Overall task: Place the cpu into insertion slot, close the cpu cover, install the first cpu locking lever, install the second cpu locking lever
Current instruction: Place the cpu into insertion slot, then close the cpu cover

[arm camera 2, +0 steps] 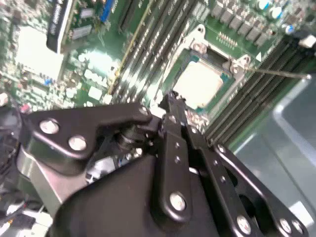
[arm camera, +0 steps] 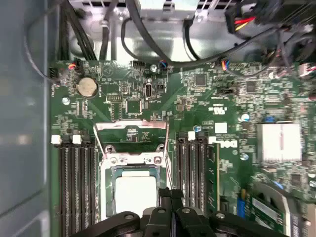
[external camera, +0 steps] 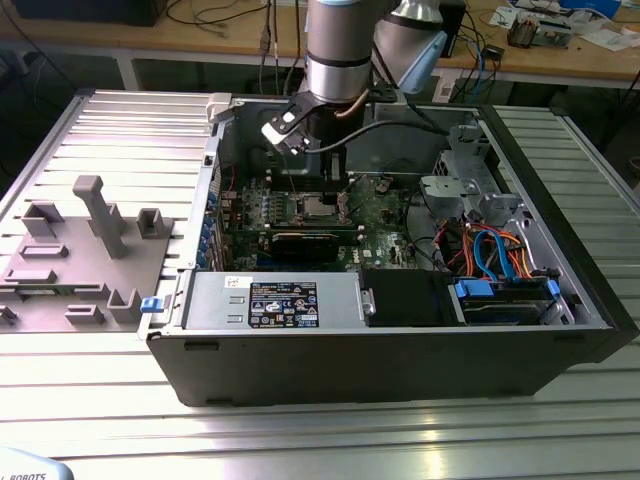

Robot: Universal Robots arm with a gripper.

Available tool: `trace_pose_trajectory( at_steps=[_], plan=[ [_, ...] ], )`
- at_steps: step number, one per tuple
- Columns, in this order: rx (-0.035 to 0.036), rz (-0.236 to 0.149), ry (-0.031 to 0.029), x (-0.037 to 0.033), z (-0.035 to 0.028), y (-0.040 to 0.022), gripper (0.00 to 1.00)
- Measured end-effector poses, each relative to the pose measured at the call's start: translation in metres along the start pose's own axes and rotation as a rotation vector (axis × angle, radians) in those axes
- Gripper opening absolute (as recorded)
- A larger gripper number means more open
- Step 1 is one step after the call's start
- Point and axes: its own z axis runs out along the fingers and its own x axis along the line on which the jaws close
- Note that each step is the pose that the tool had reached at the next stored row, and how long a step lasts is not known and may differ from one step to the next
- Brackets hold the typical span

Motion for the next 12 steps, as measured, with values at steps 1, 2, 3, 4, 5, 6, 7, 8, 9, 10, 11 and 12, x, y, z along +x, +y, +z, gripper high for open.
trace_pose_trajectory(
  at_steps=[1,2,3,4,5,6,7,8,9,10,11,12],
  plan=[
    [-0.0002,0.000,0.0003,-0.0009,-0.0135,0.0005,0.11],
    [-0.0001,0.000,0.0001,-0.0009,-0.0138,0.0005,0.11],
    [0.0000,0.000,0.0000,-0.0010,-0.0140,0.0009,0.11],
    [0.0003,0.000,-0.0002,-0.0009,-0.0139,0.0049,0.11],
    [0.0008,0.000,0.0018,-0.0009,-0.0137,0.0094,0.11],
    [0.0015,0.000,0.0079,-0.0008,-0.0135,0.0141,0.11],
    [0.0020,0.000,0.0102,-0.0007,-0.0133,0.0169,0.11],
    [0.0028,0.000,0.0125,-0.0007,-0.0133,0.0199,0.11],
    [0.0044,0.000,0.0178,-0.0007,-0.0133,0.0244,0.11],
    [0.0053,0.000,0.0250,-0.0006,-0.0131,0.0272,0.11],
    [0.0061,0.001,0.0319,-0.0006,-0.0130,0.0294,0.11],
    [0.0070,0.001,0.0394,-0.0005,-0.0129,0.0317,0.11]
  ],
)
